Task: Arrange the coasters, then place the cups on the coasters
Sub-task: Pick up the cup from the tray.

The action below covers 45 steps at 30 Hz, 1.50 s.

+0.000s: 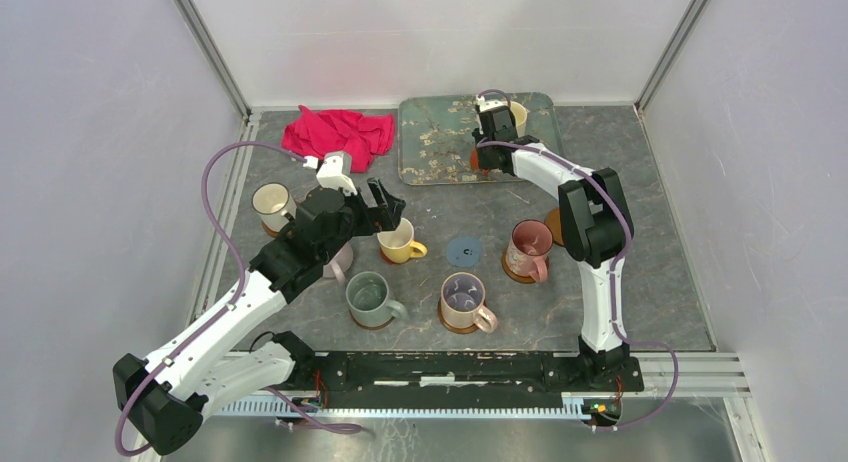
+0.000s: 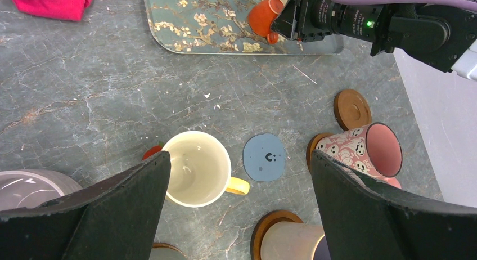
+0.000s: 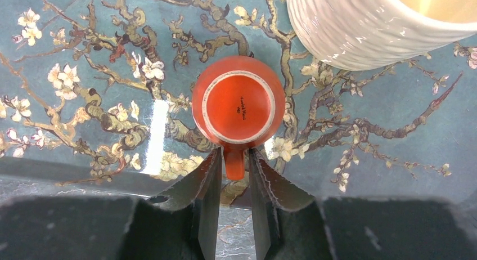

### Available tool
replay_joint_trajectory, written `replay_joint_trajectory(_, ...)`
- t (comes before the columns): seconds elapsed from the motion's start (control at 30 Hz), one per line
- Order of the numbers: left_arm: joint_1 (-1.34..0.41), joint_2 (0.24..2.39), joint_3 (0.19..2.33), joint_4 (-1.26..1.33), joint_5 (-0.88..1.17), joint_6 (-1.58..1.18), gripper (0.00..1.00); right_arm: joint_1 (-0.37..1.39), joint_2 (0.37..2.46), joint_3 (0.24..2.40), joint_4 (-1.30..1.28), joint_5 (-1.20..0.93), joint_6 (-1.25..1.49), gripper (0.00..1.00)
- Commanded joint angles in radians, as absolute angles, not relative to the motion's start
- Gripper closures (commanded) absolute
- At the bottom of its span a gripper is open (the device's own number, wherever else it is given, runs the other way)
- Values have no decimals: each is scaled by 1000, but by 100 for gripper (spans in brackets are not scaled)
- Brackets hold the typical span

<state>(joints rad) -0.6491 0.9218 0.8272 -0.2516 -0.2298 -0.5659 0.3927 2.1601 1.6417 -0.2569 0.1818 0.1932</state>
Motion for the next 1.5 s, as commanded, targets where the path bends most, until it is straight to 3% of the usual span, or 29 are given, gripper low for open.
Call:
replay_joint_trajectory(0.0, -644, 909, 824, -237, -237, -611, 0, 397, 2143, 1671, -236, 187, 198, 71)
replay_joint_trajectory(1.0, -644, 902, 817, -238, -239, -614, 0, 395, 2168, 1677, -247, 181, 201, 67)
replay_joint_trajectory(1.47, -644, 901, 815, -239, -240, -614, 0, 398, 2174, 1675, -252, 183, 204, 70)
